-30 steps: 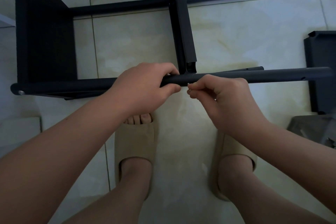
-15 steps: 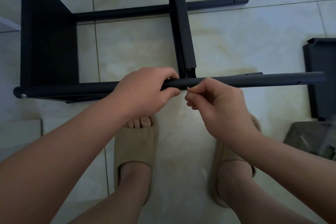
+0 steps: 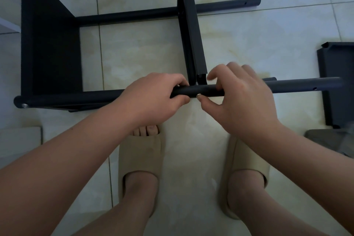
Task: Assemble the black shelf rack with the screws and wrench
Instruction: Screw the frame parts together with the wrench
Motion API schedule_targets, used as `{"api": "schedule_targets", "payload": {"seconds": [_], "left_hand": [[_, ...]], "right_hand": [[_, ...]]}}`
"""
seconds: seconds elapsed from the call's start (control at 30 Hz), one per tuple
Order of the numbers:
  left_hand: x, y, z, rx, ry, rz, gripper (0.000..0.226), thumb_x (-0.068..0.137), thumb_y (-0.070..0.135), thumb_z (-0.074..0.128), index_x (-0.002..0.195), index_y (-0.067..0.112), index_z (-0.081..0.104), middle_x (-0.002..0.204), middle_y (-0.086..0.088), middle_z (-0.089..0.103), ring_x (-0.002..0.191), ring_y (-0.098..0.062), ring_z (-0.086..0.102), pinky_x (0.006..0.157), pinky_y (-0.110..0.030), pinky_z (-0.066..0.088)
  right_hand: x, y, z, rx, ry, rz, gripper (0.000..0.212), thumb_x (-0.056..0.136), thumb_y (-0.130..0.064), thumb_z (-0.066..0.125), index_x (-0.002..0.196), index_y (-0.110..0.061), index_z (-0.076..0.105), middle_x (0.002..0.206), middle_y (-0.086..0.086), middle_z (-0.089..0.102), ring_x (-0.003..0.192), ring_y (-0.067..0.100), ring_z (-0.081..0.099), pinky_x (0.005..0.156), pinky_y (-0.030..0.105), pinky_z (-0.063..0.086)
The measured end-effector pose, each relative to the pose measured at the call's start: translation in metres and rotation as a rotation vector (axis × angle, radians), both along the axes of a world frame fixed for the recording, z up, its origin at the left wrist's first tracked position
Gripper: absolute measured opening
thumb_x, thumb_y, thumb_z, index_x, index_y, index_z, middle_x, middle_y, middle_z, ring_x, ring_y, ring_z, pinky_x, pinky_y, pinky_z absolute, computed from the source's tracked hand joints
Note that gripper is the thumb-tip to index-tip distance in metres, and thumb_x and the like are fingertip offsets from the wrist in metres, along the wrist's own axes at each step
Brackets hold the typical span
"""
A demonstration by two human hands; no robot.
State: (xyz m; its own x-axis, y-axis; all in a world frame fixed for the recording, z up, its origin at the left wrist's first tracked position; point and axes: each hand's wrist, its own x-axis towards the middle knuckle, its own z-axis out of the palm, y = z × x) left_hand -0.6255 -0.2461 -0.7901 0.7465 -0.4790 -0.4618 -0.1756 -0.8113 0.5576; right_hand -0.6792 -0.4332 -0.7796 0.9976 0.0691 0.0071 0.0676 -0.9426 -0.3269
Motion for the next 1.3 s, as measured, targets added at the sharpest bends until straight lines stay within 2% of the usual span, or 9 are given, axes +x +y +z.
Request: {"api": "schedule_targets", "payload": {"seconds": [0.07, 0.13, 0.23, 0.33, 0.43, 0.5, 0.67, 0.97, 1.3], "left_hand": [[0.002, -0.001, 0.002, 0.004, 0.038, -0.001, 0.016, 0.097, 0.046, 0.053, 0.107, 0.038, 0.064, 0.083, 0.014, 0.063, 0.072, -0.005, 0.058, 0.065, -0.035, 0.05], [0.008, -0.003, 0.002, 0.0, 0.07, 0.017, 0.022, 0.099, 0.048, 0.048, 0.095, 0.035, 0.066, 0.074, 0.011, 0.061, 0.062, -0.003, 0.055, 0.058, -0.032, 0.041], [0.024, -0.009, 0.001, -0.017, 0.134, 0.087, 0.045, 0.1, 0.054, 0.042, 0.081, 0.023, 0.068, 0.069, 0.003, 0.062, 0.058, -0.003, 0.054, 0.06, -0.034, 0.043], [0.042, -0.025, -0.007, -0.115, 0.229, 0.249, 0.048, 0.098, 0.061, 0.044, 0.104, 0.02, 0.069, 0.1, -0.001, 0.073, 0.09, -0.016, 0.069, 0.084, -0.037, 0.053], [0.054, -0.042, -0.018, -0.212, 0.381, 0.333, 0.043, 0.095, 0.051, 0.057, 0.109, 0.012, 0.069, 0.101, -0.003, 0.076, 0.084, -0.014, 0.072, 0.067, -0.028, 0.048], [0.058, -0.047, -0.024, -0.214, 0.386, 0.316, 0.041, 0.094, 0.043, 0.063, 0.109, 0.006, 0.068, 0.1, -0.01, 0.076, 0.074, -0.015, 0.068, 0.065, -0.027, 0.045], [0.059, -0.042, -0.027, -0.208, 0.359, 0.29, 0.047, 0.094, 0.045, 0.061, 0.113, 0.002, 0.067, 0.113, -0.019, 0.071, 0.106, -0.036, 0.067, 0.1, -0.052, 0.05], [0.058, -0.037, -0.019, -0.157, 0.319, 0.279, 0.047, 0.093, 0.05, 0.063, 0.106, 0.006, 0.071, 0.104, -0.014, 0.074, 0.103, -0.035, 0.067, 0.098, -0.054, 0.05], [0.062, -0.036, -0.02, -0.122, 0.33, 0.252, 0.049, 0.091, 0.052, 0.064, 0.108, 0.006, 0.071, 0.112, -0.016, 0.072, 0.106, -0.034, 0.067, 0.101, -0.053, 0.049]], "right_hand": [[0.007, -0.007, 0.0, -0.091, 0.099, 0.013, 0.05, 0.081, -0.055, 0.066, 0.117, -0.02, 0.067, 0.108, 0.002, 0.062, 0.102, 0.032, 0.055, 0.085, 0.043, 0.038], [0.012, -0.012, -0.001, -0.137, 0.182, 0.018, 0.052, 0.081, -0.066, 0.054, 0.11, -0.026, 0.069, 0.102, -0.004, 0.065, 0.1, 0.027, 0.058, 0.093, 0.041, 0.031], [0.016, -0.016, -0.005, -0.11, 0.187, 0.025, 0.045, 0.082, -0.07, 0.05, 0.088, -0.028, 0.066, 0.078, -0.01, 0.058, 0.08, 0.02, 0.055, 0.088, 0.035, 0.026], [0.02, -0.017, -0.009, -0.078, 0.15, 0.025, 0.044, 0.081, -0.068, 0.052, 0.086, -0.026, 0.066, 0.078, -0.009, 0.057, 0.078, 0.018, 0.051, 0.086, 0.034, 0.027], [0.022, -0.018, -0.011, -0.052, 0.162, 0.021, 0.046, 0.08, -0.066, 0.053, 0.087, -0.023, 0.065, 0.081, -0.006, 0.057, 0.08, 0.018, 0.047, 0.076, 0.033, 0.03], [0.023, -0.019, -0.012, -0.036, 0.155, 0.03, 0.043, 0.08, -0.065, 0.056, 0.087, -0.023, 0.064, 0.081, -0.007, 0.057, 0.081, 0.017, 0.046, 0.073, 0.032, 0.029], [0.026, -0.024, -0.014, 0.007, 0.143, 0.032, 0.042, 0.078, -0.067, 0.056, 0.088, -0.026, 0.062, 0.085, -0.008, 0.059, 0.086, 0.017, 0.048, 0.076, 0.032, 0.031], [0.036, -0.027, -0.017, 0.014, 0.178, 0.027, 0.044, 0.078, -0.068, 0.056, 0.093, -0.027, 0.063, 0.086, -0.009, 0.054, 0.089, 0.015, 0.045, 0.08, 0.033, 0.035], [0.047, -0.027, -0.019, -0.025, 0.238, 0.014, 0.046, 0.079, -0.069, 0.058, 0.099, -0.028, 0.068, 0.089, -0.01, 0.056, 0.09, 0.015, 0.046, 0.078, 0.034, 0.034]]}}
